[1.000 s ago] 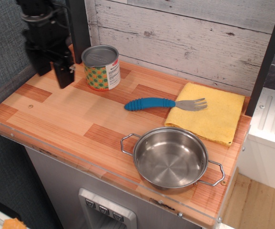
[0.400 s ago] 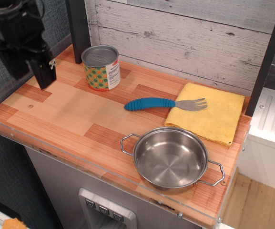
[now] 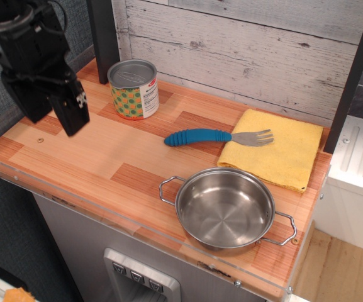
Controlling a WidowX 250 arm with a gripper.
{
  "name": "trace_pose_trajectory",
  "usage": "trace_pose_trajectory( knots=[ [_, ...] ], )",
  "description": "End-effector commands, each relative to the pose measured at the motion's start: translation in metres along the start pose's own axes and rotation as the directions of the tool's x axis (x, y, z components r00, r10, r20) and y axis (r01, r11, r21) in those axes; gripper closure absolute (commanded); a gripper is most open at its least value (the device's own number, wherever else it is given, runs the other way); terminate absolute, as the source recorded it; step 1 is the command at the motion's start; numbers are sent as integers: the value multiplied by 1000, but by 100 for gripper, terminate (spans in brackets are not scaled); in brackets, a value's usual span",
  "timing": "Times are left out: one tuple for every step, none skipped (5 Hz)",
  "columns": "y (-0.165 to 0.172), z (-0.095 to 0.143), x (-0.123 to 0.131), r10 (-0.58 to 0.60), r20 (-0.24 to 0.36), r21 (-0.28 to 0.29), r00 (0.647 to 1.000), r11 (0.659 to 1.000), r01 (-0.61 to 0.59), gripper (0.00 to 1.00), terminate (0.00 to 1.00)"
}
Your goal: Moved the tin to the far edge of the table.
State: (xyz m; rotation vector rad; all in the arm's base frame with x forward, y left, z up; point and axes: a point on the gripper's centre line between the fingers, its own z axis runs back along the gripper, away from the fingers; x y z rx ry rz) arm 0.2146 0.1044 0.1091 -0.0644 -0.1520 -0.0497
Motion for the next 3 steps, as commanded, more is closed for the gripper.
trace_pose_trajectory(
  knots=[
    [-41,27,-19,-43,40,42,998,998,42,0,0],
    [-41,27,-19,-43,40,42,998,998,42,0,0],
    [-41,27,-19,-43,40,42,998,998,42,0,100]
  ],
)
